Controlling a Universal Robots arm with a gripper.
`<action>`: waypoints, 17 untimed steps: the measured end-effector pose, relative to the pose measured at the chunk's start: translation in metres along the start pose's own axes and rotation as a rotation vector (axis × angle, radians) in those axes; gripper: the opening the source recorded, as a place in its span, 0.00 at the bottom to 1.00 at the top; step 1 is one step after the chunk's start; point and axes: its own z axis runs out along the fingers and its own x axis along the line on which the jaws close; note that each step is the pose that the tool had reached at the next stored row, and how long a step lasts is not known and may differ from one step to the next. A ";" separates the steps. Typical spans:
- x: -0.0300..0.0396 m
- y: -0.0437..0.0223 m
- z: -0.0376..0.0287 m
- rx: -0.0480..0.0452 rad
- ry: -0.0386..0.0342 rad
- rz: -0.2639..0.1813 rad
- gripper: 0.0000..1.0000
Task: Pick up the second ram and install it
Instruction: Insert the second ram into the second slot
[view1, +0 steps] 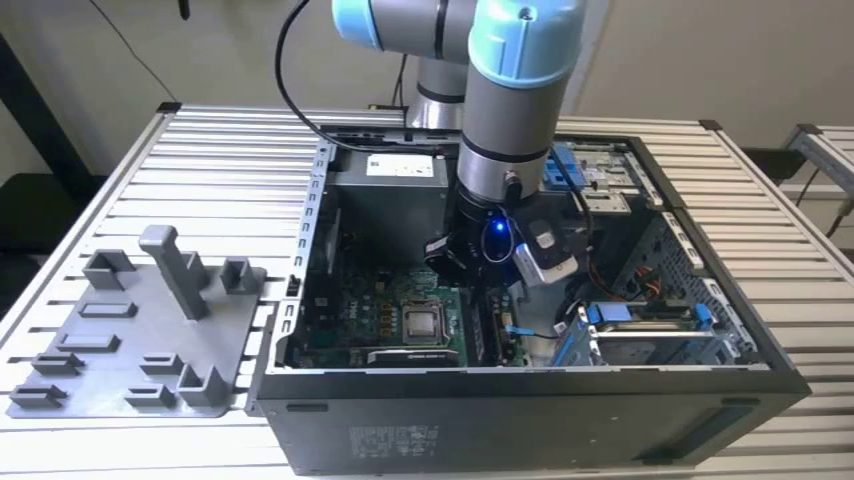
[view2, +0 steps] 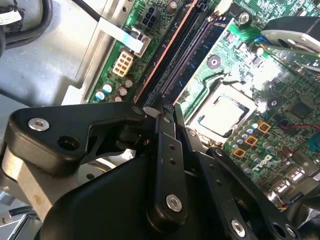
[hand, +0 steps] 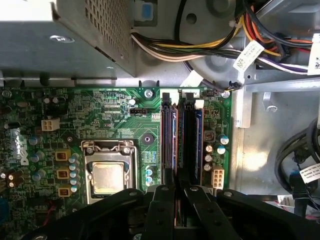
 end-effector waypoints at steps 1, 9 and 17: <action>0.0000 0.0001 0.0001 -0.0002 -0.0001 0.000 0.14; 0.0000 0.0001 0.0002 -0.0002 -0.0003 -0.003 0.14; 0.0001 0.0001 0.0015 -0.0004 -0.0007 -0.015 0.14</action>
